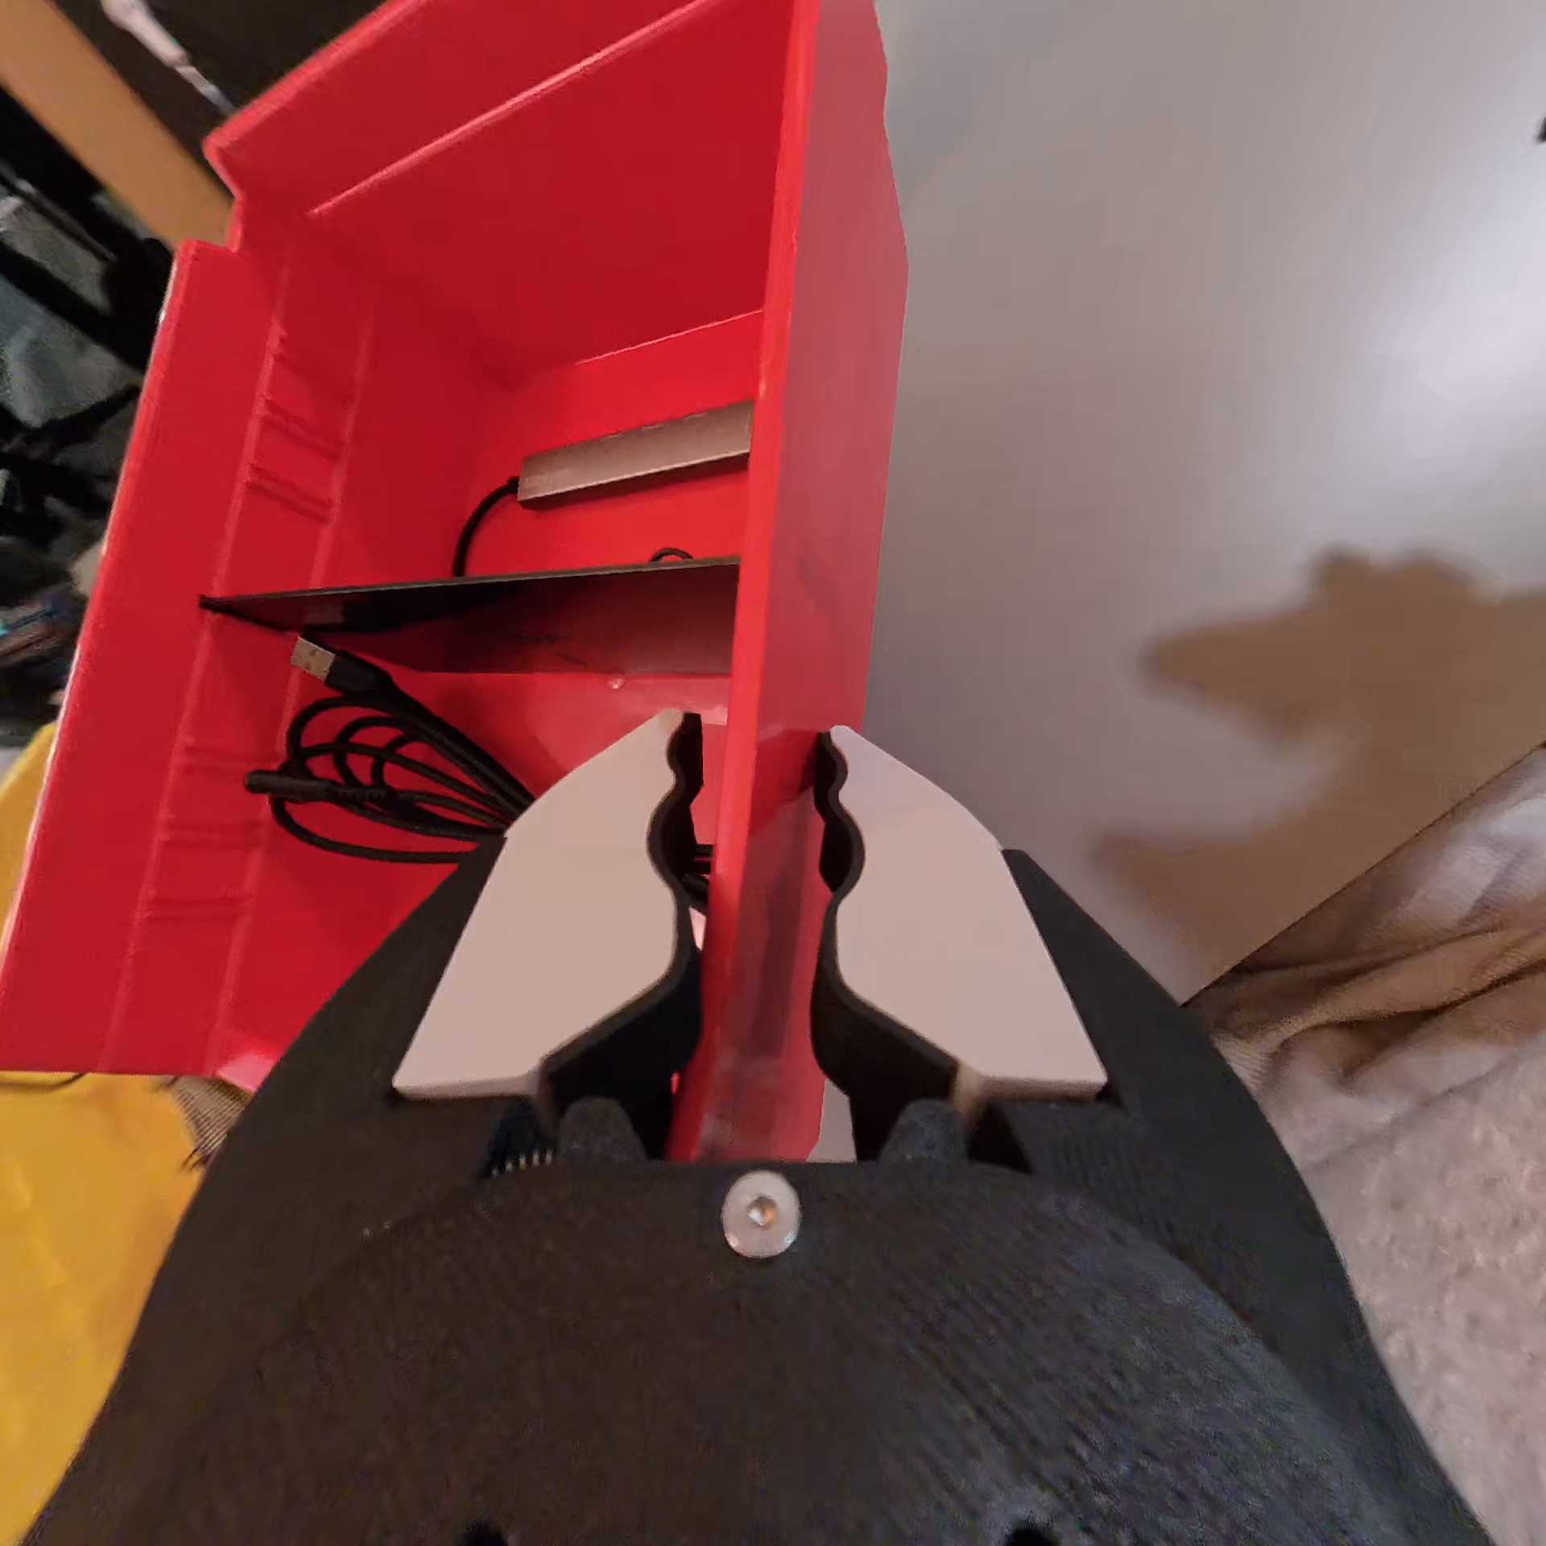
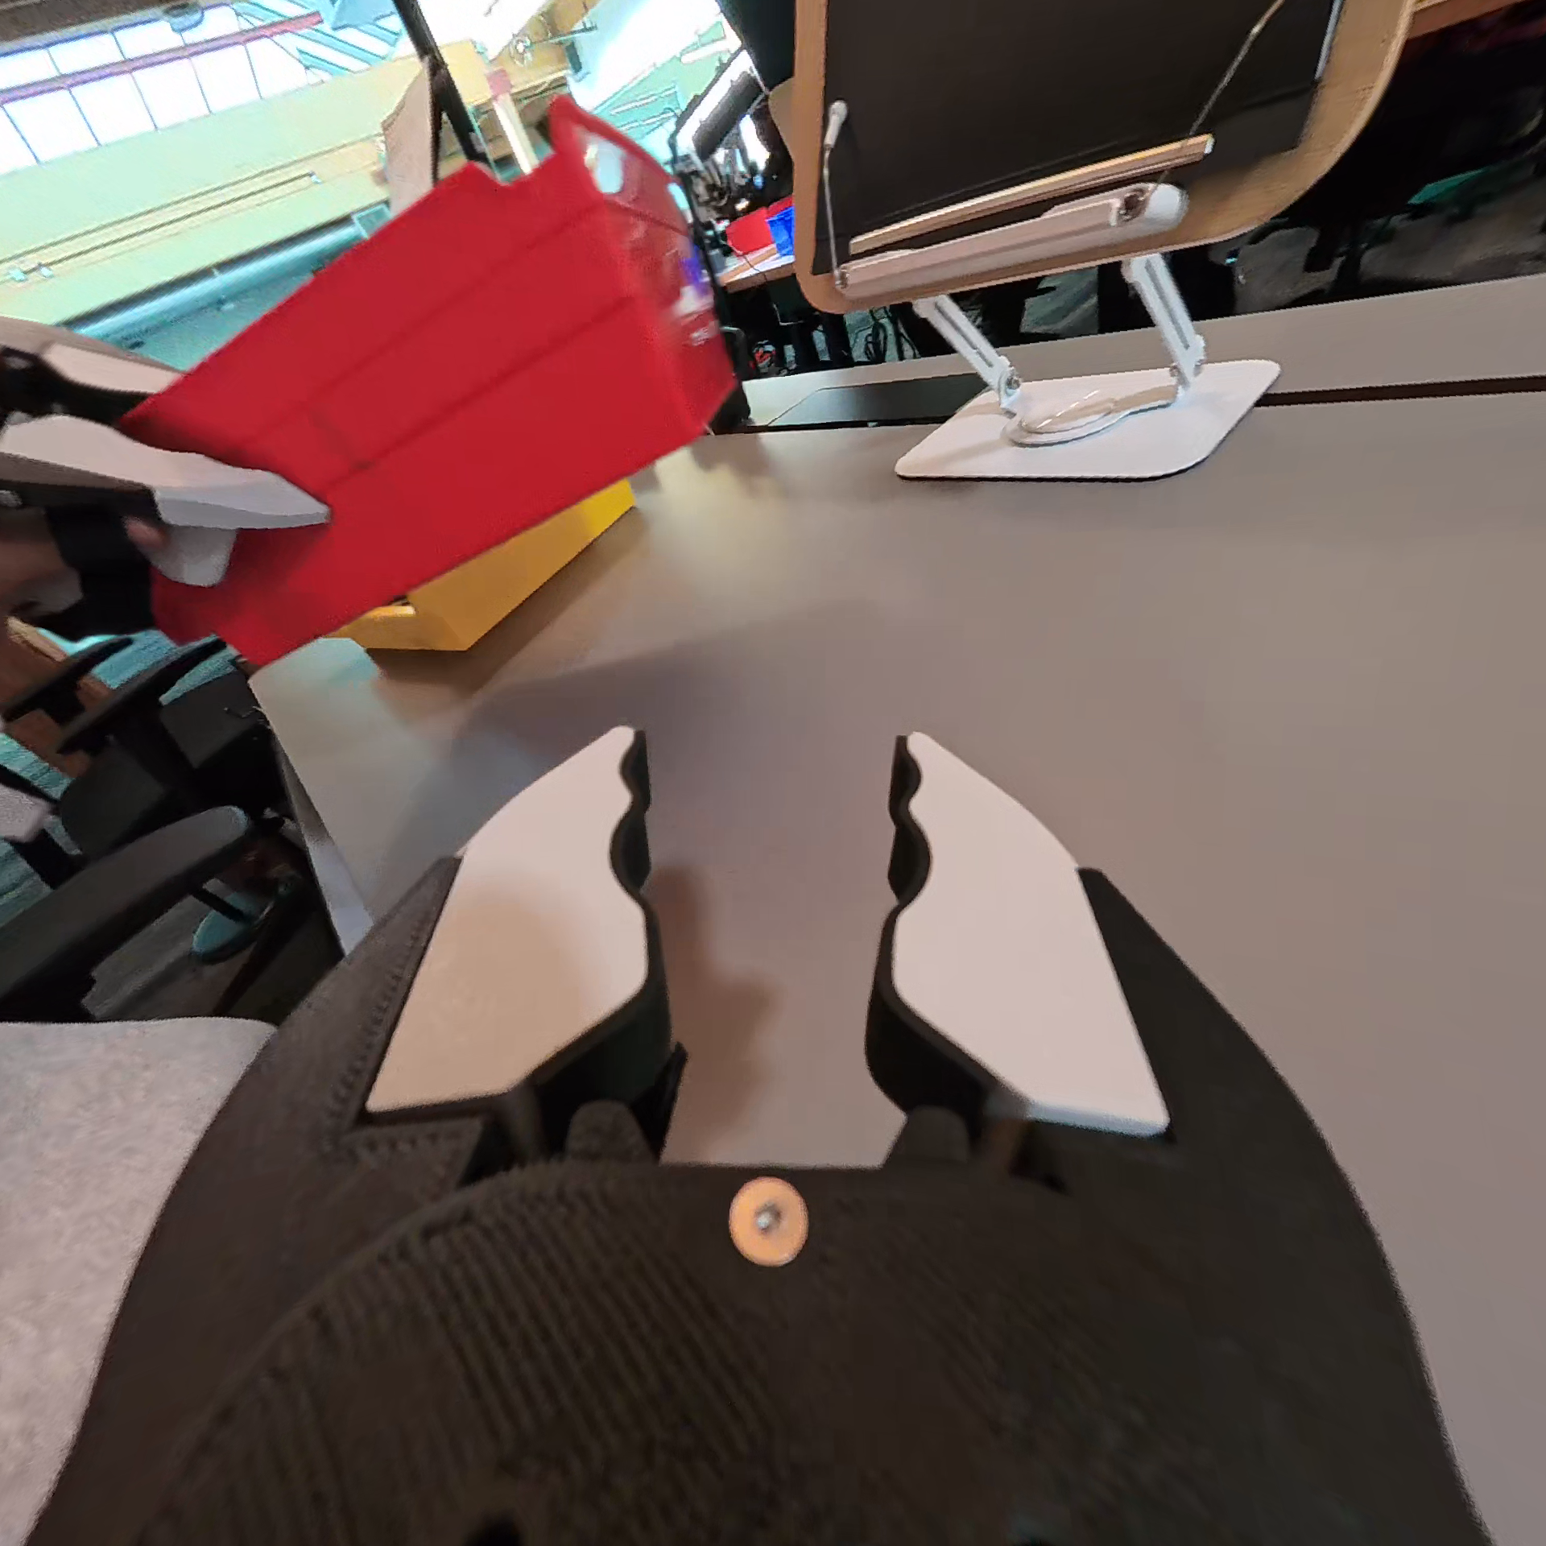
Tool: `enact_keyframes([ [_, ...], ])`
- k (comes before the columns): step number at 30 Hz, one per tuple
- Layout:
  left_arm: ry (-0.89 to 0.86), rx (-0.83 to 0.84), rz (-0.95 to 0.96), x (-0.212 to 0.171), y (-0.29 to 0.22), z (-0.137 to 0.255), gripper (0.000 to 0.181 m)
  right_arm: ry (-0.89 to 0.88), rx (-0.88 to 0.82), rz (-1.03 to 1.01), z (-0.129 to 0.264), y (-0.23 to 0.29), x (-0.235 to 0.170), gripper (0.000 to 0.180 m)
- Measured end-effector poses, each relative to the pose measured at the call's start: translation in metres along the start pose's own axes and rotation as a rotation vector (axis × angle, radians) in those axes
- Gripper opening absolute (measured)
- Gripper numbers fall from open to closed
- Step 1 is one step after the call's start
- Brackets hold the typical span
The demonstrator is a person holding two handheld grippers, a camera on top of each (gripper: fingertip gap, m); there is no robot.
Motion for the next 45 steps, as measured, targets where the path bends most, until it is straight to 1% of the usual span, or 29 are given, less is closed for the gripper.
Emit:
enact_keyframes([
  [1,-0.007,-0.032,-0.003,0.003,-0.006,-0.007,0.028,0.005,0.015,-0.003,-0.001,0.001,-0.001,0.057],
  [6,0.007,-0.168,0.0,0.012,-0.038,-0.047,0.029,0.026,0.056,-0.045,-0.001,0.001,-0.004,0.058],
  [10,0.026,-0.234,-0.006,0.012,-0.058,-0.077,0.028,0.004,0.061,-0.059,0.003,0.0,-0.002,0.058],
  [12,0.028,-0.201,-0.071,0.011,-0.066,-0.092,0.028,0.0,0.054,-0.052,0.004,-0.001,-0.002,0.058],
  [14,0.021,-0.176,-0.082,0.011,-0.072,-0.106,0.027,0.0,0.05,-0.053,0.004,-0.001,-0.003,0.058],
  [15,0.006,-0.191,-0.07,0.011,-0.076,-0.113,0.022,0.0,0.05,-0.054,0.004,0.0,-0.003,0.058],
  [17,-0.1,-0.267,0.001,0.016,-0.085,-0.121,0.011,0.003,0.043,-0.051,0.003,0.0,-0.005,0.058],
  [18,-0.114,-0.273,0.024,0.018,-0.086,-0.125,0.006,0.007,0.037,-0.046,0.003,-0.001,-0.007,0.058],
  [20,-0.14,-0.282,0.008,0.024,-0.088,-0.13,0.006,0.017,0.021,-0.038,0.001,-0.001,-0.01,0.057],
  [22,-0.157,-0.324,-0.002,0.03,-0.091,-0.134,0.019,0.026,0.006,-0.032,-0.001,-0.002,-0.012,0.057],
  [24,-0.181,-0.423,0.008,0.035,-0.096,-0.135,0.032,0.03,-0.01,-0.026,-0.003,-0.003,-0.015,0.057],
  [26,-0.19,-0.548,0.041,0.039,-0.1,-0.132,0.057,0.032,-0.027,-0.033,-0.005,-0.005,-0.017,0.057],
  [28,-0.23,-0.651,0.09,0.044,-0.093,-0.125,0.068,0.032,-0.046,-0.044,-0.007,-0.007,-0.019,0.058],
  [30,-0.3,-0.694,0.142,0.047,-0.074,-0.114,0.078,0.047,-0.06,-0.043,-0.01,-0.008,-0.021,0.058],
  [33,-0.374,-0.595,0.21,0.041,-0.021,-0.099,0.091,0.068,-0.08,-0.03,-0.014,-0.007,-0.026,0.058],
  [35,-0.409,-0.482,0.295,0.028,0.024,-0.095,0.1,0.086,-0.093,-0.028,-0.018,-0.007,-0.03,0.058],
  [36,-0.424,-0.41,0.347,0.018,0.046,-0.097,0.109,0.096,-0.099,-0.03,-0.02,-0.008,-0.032,0.058],
  [38,-0.45,-0.24,0.449,-0.008,0.085,-0.109,0.135,0.113,-0.112,-0.035,-0.024,-0.011,-0.036,0.058],
  [39,-0.449,-0.191,0.479,-0.023,0.097,-0.118,0.142,0.118,-0.119,-0.039,-0.026,-0.012,-0.037,0.058],
  [40,-0.422,-0.182,0.5,-0.037,0.102,-0.128,0.147,0.128,-0.127,-0.046,-0.028,-0.013,-0.037,0.058],
  [42,-0.341,-0.235,0.511,-0.06,0.1,-0.149,0.148,0.127,-0.143,-0.054,-0.03,-0.015,-0.036,0.057],
  [43,-0.328,-0.264,0.504,-0.067,0.097,-0.158,0.149,0.123,-0.151,-0.058,-0.03,-0.016,-0.036,0.057],
  [45,-0.372,-0.312,0.486,-0.072,0.088,-0.171,0.149,0.119,-0.165,-0.067,-0.03,-0.018,-0.035,0.056],
])
Point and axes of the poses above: each gripper's, where its closed fingertips meet, z back along the fingers, x out of its top, y = z × x across the jaws, the point moved 8 cm from there along z, back along the fingers, and after that the axes turned 7 degrees about -z, right-handed, at the moved point
